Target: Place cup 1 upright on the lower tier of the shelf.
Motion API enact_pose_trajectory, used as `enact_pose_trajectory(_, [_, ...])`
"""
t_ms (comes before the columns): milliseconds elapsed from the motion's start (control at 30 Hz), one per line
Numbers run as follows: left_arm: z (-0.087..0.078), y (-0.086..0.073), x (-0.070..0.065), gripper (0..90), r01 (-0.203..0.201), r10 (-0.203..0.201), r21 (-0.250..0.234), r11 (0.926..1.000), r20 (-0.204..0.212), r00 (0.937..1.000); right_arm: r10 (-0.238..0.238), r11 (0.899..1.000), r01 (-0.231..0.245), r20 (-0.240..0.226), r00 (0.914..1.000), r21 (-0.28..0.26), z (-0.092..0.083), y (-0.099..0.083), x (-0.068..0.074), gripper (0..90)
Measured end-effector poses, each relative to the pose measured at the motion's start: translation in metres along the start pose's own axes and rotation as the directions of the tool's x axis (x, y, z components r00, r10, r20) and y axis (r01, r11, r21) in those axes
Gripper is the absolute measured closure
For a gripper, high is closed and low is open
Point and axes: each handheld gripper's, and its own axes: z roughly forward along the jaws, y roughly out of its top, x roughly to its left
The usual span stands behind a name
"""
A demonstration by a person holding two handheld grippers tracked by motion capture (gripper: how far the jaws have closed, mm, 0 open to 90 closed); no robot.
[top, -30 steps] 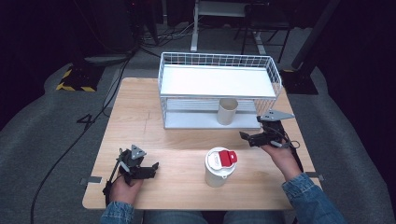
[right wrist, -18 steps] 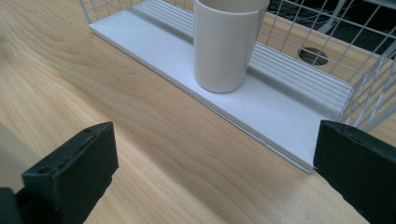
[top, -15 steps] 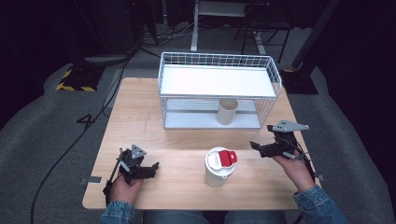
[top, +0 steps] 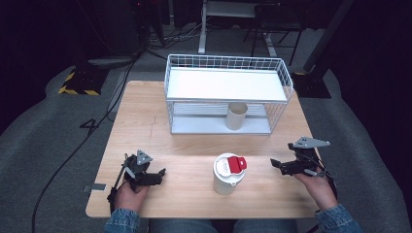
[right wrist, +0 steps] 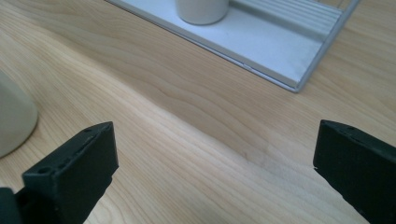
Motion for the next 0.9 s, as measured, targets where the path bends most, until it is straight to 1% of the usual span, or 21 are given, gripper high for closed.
enact_pose_trajectory(100, [0.0,0.0,0.0,14.0,0.0,0.0,0.0,1.0,0.0,1.0,0.004,1.0,-0.004,0.011,0.9999,0.006,-0.001,-0.005,-0.002,0.1])
enact_pose_trajectory(167, [0.0,0.0,0.0,14.0,0.0,0.0,-0.001,1.0,0.0,1.0,0.006,1.0,-0.007,0.017,0.9998,0.022,0.0,-0.011,-0.005,0.1])
enact_pose_trajectory(200, [0.0,0.0,0.0,14.0,0.0,0.0,-0.001,1.0,0.001,1.0,0.008,0.999,-0.008,0.011,0.9999,0.04,0.001,-0.015,-0.006,0.1])
enact_pose_trajectory(233, [0.0,0.0,0.0,14.0,-0.001,0.001,0.0,1.0,0.0,1.0,0.008,0.999,-0.008,0.011,0.9999,0.04,0.001,-0.015,-0.006,0.1])
enact_pose_trajectory(300, [0.0,0.0,0.0,14.0,0.0,0.0,-0.001,1.0,0.0,1.0,0.004,0.998,-0.004,-0.002,1.0,0.064,0.005,-0.024,-0.006,0.1])
enact_pose_trajectory(333, [0.0,0.0,0.0,14.0,0.0,0.0,0.001,1.0,0.001,1.0,0.006,0.998,-0.006,-0.003,1.0,0.069,0.006,-0.025,-0.006,0.1])
enact_pose_trajectory(433, [0.0,0.0,0.0,14.0,0.0,0.0,0.0,1.0,0.0,1.0,0.01,0.997,-0.01,-0.009,0.9999,0.079,0.008,-0.03,-0.006,0.1])
enact_pose_trajectory(567, [0.0,0.0,0.0,14.0,-0.001,0.001,0.001,1.0,0.0,1.0,-0.002,0.996,0.003,-0.005,1.0,0.09,0.01,-0.035,-0.004,0.1])
enact_pose_trajectory(733, [0.0,0.0,-0.001,14.2,0.004,-0.004,-0.002,1.0,-0.004,1.0,-0.011,0.993,0.009,0.012,0.9999,0.116,0.013,-0.04,-0.003,0.1])
enact_pose_trajectory(833, [0.0,-0.001,-0.001,14.2,0.002,-0.002,0.0,1.0,-0.007,1.0,-0.007,0.993,0.005,0.009,0.9999,0.118,0.015,-0.043,-0.003,0.1])
enact_pose_trajectory(900, [0.0,-0.001,-0.001,14.2,0.003,-0.003,-0.001,1.0,-0.007,1.0,-0.013,0.992,0.011,0.012,0.9999,0.126,0.017,-0.046,-0.002,0.1])
